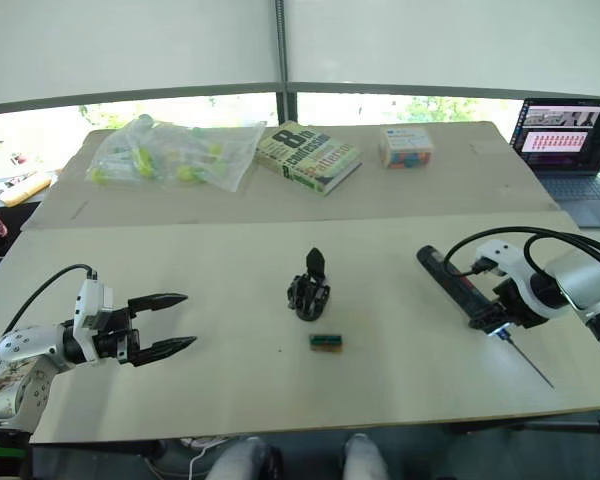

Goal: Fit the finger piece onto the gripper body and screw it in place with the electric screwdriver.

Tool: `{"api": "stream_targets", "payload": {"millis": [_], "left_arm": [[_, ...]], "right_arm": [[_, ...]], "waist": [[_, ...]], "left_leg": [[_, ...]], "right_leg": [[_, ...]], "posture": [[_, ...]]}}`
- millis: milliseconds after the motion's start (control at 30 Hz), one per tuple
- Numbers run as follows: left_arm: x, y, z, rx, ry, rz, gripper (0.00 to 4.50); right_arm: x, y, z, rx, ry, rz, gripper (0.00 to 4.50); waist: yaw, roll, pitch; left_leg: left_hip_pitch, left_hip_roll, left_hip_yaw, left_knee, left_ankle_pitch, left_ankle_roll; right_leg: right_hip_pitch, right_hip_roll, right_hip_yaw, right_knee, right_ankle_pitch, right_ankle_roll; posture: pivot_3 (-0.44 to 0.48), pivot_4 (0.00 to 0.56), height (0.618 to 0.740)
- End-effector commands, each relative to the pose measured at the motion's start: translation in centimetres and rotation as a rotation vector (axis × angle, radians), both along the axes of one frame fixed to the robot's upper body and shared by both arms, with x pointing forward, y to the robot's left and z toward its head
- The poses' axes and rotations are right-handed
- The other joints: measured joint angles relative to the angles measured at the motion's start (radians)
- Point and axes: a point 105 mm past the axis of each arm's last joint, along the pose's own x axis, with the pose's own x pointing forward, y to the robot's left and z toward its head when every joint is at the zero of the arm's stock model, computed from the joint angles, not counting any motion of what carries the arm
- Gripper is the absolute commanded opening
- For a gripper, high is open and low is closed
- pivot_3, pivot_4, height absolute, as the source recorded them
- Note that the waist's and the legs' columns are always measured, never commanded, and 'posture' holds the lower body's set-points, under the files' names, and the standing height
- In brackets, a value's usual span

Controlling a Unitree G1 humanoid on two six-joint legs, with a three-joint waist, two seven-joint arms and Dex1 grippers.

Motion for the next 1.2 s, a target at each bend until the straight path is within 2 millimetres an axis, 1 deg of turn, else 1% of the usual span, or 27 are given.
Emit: {"api": "stream_targets", "payload": {"millis": [33, 133, 200, 233, 333, 367, 467, 533, 567, 633, 667, 733, 767, 833, 900, 967, 1000, 1067, 1133, 1200], "left_arm": [[0.0, -0.2, 1.5, 0.003, -0.043, -0.012, 4.44], [-0.3, -0.6, 1.7, 0.01, -0.012, -0.032, 4.44], [-0.4, -0.7, 1.7, 0.026, -0.006, -0.037, 4.5], [-0.4, -0.7, 1.7, 0.029, -0.008, -0.035, 4.5], [-0.3, -0.3, 1.8, 0.042, -0.027, -0.023, 4.5], [-0.3, -0.1, 1.8, 0.047, -0.031, -0.013, 4.5], [-0.2, 1.0, 1.7, 0.089, -0.047, 0.031, 4.5], [-0.2, 1.7, 1.4, 0.131, -0.04, 0.06, 4.5], [-0.3, 2.2, 1.3, 0.159, -0.044, 0.076, 4.5], [-0.5, 3.0, 1.2, 0.197, -0.054, 0.096, 4.5], [-0.6, 3.6, 1.1, 0.221, -0.068, 0.117, 4.5], [-0.6, 4.2, 1.1, 0.248, -0.089, 0.14, 4.5], [-0.6, 4.6, 1.1, 0.26, -0.096, 0.162, 4.5], [-0.5, 5.1, 1.0, 0.272, -0.103, 0.192, 4.5], [-0.5, 5.3, 0.9, 0.275, -0.107, 0.21, 4.5], [-0.5, 5.2, 0.8, 0.271, -0.116, 0.22, 4.5], [-0.6, 5.1, 0.8, 0.267, -0.122, 0.224, 4.5], [-0.7, 5.0, 0.9, 0.265, -0.148, 0.239, 4.5], [-1.1, 4.8, 0.8, 0.265, -0.165, 0.245, 4.5], [-1.5, 4.6, 0.7, 0.263, -0.172, 0.234, 4.5]], "right_arm": [[0.8, -0.5, 0.5, -0.025, -0.033, 0.008, 1.94], [1.2, -0.7, 0.4, -0.019, -0.042, -0.006, 1.94], [1.2, -0.9, 0.7, -0.015, -0.043, -0.001, 2.94], [1.2, -1.1, 0.9, -0.014, -0.046, -0.001, 3.21], [1.3, -1.5, 1.6, -0.008, -0.067, 0.003, 4.29], [1.4, -1.7, 2.1, -0.002, -0.087, 0.006, 4.45], [1.3, -1.9, 4.6, 0.03, -0.183, 0.084, 4.45], [1.2, -1.3, 6.2, 0.082, -0.265, 0.167, 4.45], [0.9, 0.1, 7.4, 0.153, -0.345, 0.323, 4.45], [0.1, 1.6, 9.1, 0.226, -0.463, 0.524, 4.45], [-0.2, 2.6, 9.8, 0.278, -0.56, 0.611, 4.45], [-0.8, 3.6, 10.3, 0.337, -0.681, 0.689, 4.45], [-1.4, 5.0, 10.2, 0.393, -0.74, 0.748, 4.45], [-2.9, 7.6, 9.4, 0.487, -0.815, 0.842, 4.45], [-4.3, 9.4, 7.5, 0.523, -0.847, 0.924, 4.45], [-4.9, 10.2, 6.0, 0.527, -0.898, 0.951, 4.45], [-5.0, 10.5, 5.6, 0.53, -0.925, 0.948, 4.45], [-5.6, 10.7, 4.0, 0.526, -0.915, 0.976, 4.45], [-5.5, 10.8, 3.5, 0.535, -0.923, 0.962, 4.45], [-5.3, 10.9, 3.4, 0.533, -0.945, 0.955, 4.45]], "waist": [[0.0, 0.0, 0.0], [0.0, -0.001, 0.001], [-0.001, -0.001, 0.001], [0.0, -0.001, 0.001], [-0.001, -0.001, 0.001], [-0.001, -0.001, 0.001], [-0.001, 0.0, 0.001], [0.0, 0.0, 0.002], [0.0, 0.0, 0.002], [0.0, -0.001, 0.002], [0.0, -0.001, 0.002], [-0.001, -0.002, 0.003], [-0.001, -0.002, 0.003], [0.001, -0.003, 0.003], [0.004, -0.003, 0.003], [0.009, -0.003, 0.003], [0.01, -0.003, 0.003], [0.012, -0.003, 0.003], [0.011, -0.004, 0.004], [0.011, -0.004, 0.004]], "left_leg": [[0.0, 0.0, 0.0, 0.0, 0.0, 0.0], [0.001, 0.0, 0.0, 0.002, 0.0, 0.001], [0.002, 0.0, 0.0, 0.002, 0.0, 0.001], [0.002, 0.0, 0.0, 0.002, 0.0, 0.001], [0.003, 0.0, 0.0, 0.002, 0.0, 0.0], [0.003, 0.0, 0.0, 0.002, 0.0, 0.0], [0.003, 0.0, 0.001, 0.002, 0.0, 0.0], [0.003, 0.0, 0.001, 0.002, 0.0, 0.0], [0.003, 0.0, 0.001, 0.002, 0.0, 0.0], [0.004, 0.001, 0.001, 0.001, 0.0, 0.0], [0.006, 0.001, 0.001, 0.001, 0.0, 0.0], [0.01, 0.002, 0.001, 0.0, 0.0, 0.0], [0.014, 0.002, 0.001, 0.0, 0.0, 0.0], [0.016, 0.003, 0.0, -0.001, 0.0, -0.001], [0.018, 0.003, -0.001, -0.001, 0.0, -0.001], [0.018, 0.003, -0.001, 0.0, 0.0, -0.001], [0.018, 0.002, -0.001, 0.0, 0.0, -0.001], [0.019, 0.002, -0.001, 0.0, 0.0, -0.001], [0.02, 0.002, -0.001, 0.001, 0.0, -0.001], [0.021, 0.002, -0.001, 0.001, 0.0, -0.001]], "right_leg": [[0.0, 0.0, 0.0, 0.0, 0.0, 0.0], [0.001, 0.0, 0.001, 0.0, 0.001, 0.001], [0.002, 0.0, 0.001, 0.0, 0.002, 0.0], [0.003, 0.0, 0.001, 0.001, 0.002, 0.0], [0.003, 0.0, 0.001, 0.0, 0.002, 0.0], [0.003, 0.001, 0.001, 0.0, 0.002, 0.0], [0.003, 0.001, 0.001, 0.001, 0.002, 0.0], [0.003, 0.001, 0.001, 0.001, 0.002, 0.0], [0.003, 0.001, 0.001, 0.001, 0.002, 0.0], [0.004, 0.001, 0.0, 0.0, 0.002, 0.001], [0.006, 0.002, 0.0, 0.0, 0.002, 0.001], [0.011, 0.002, 0.0, -0.001, 0.002, 0.001], [0.016, 0.003, -0.001, -0.002, 0.002, 0.001], [0.018, 0.003, -0.001, -0.001, 0.002, 0.001], [0.019, 0.003, 0.0, 0.0, 0.002, 0.001], [0.019, 0.003, 0.0, 0.0, 0.002, 0.001], [0.019, 0.002, 0.0, 0.0, 0.002, 0.001], [0.021, 0.001, 0.0, 0.0, 0.002, 0.001], [0.022, 0.001, 0.0, -0.001, 0.002, 0.001], [0.022, 0.001, 0.0, 0.0, 0.002, 0.001]], "posture": [[0.0, 0.15, 0.74], [0.0, 0.15, 0.74], [0.0, 0.15, 0.74], [0.0, 0.15, 0.74], [0.0, 0.15, 0.74], [0.0, 0.15, 0.74], [0.0, 0.15, 0.74], [0.0, 0.15, 0.74], [0.0, 0.15, 0.74], [0.0, 0.15, 0.74], [0.0, 0.15, 0.74], [0.0, 0.15, 0.74], [0.0, 0.15, 0.74], [0.0, 0.15, 0.74], [0.0, 0.15, 0.74], [0.0, 0.15, 0.74], [0.0, 0.15, 0.74], [0.0, 0.15, 0.74], [0.0, 0.15, 0.74], [0.0, 0.15, 0.74]]}}
